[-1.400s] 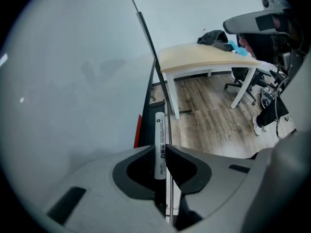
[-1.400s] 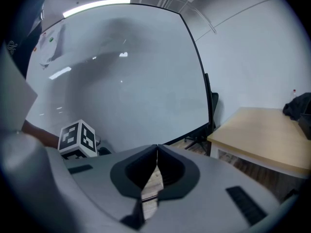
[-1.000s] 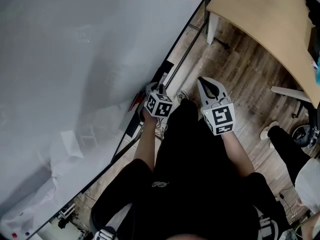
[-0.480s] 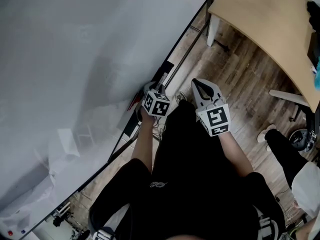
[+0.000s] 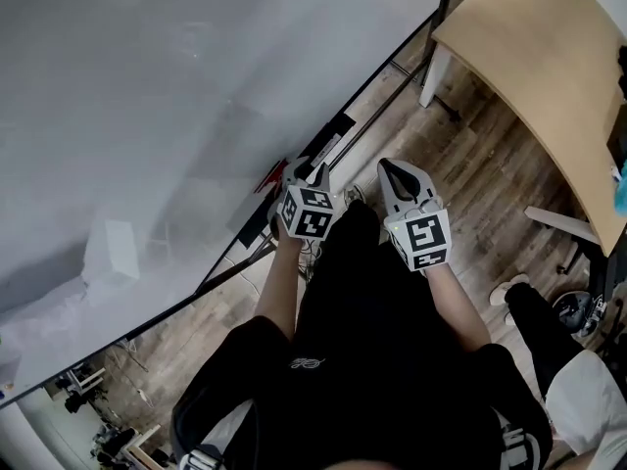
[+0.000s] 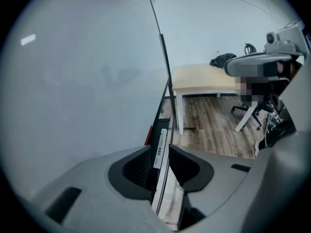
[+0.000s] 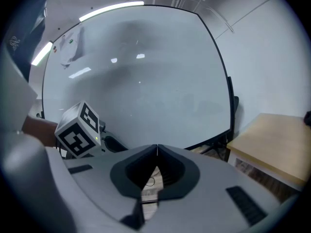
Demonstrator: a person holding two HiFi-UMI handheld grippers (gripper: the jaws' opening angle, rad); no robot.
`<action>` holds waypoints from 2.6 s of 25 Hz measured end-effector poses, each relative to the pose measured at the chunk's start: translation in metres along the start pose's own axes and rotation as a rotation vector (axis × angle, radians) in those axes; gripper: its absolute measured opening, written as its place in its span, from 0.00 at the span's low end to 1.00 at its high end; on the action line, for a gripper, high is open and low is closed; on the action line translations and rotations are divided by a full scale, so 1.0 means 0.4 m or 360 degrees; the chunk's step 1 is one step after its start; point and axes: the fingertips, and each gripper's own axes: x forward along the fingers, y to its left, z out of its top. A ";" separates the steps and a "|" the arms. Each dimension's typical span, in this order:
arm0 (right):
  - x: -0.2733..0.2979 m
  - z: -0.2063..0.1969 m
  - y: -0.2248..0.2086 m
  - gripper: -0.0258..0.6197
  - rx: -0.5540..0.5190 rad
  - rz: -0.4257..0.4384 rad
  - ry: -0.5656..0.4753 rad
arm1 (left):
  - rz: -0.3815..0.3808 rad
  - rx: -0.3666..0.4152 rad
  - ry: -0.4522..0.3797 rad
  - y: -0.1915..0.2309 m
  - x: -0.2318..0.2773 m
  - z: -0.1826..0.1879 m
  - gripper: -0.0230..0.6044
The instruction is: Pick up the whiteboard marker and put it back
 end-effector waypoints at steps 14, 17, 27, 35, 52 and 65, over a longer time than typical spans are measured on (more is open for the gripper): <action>-0.049 0.042 0.219 0.04 -0.0106 0.0351 -0.0115 | 0.0285 -0.0711 -0.0613 -0.020 -0.326 -0.052 0.09; -0.050 0.044 0.261 0.04 -0.0139 0.0396 -0.0125 | 0.0386 -0.0697 -0.0712 -0.021 -0.383 -0.060 0.05; -0.056 0.028 0.462 0.04 -0.0225 0.0538 -0.0119 | 0.0542 -0.0804 -0.0783 -0.021 -0.529 -0.191 0.05; -0.148 0.044 0.667 0.04 -0.0324 0.0650 -0.0216 | 0.0739 -0.1008 -0.0959 -0.007 -0.721 -0.338 0.05; -0.290 0.087 0.764 0.04 -0.0457 0.0710 -0.0289 | 0.0880 -0.0985 -0.1111 -0.054 -0.893 -0.383 0.05; -0.268 0.172 0.680 0.04 -0.0453 0.0784 -0.0393 | 0.0950 -0.1003 -0.1152 -0.048 -0.871 -0.261 0.05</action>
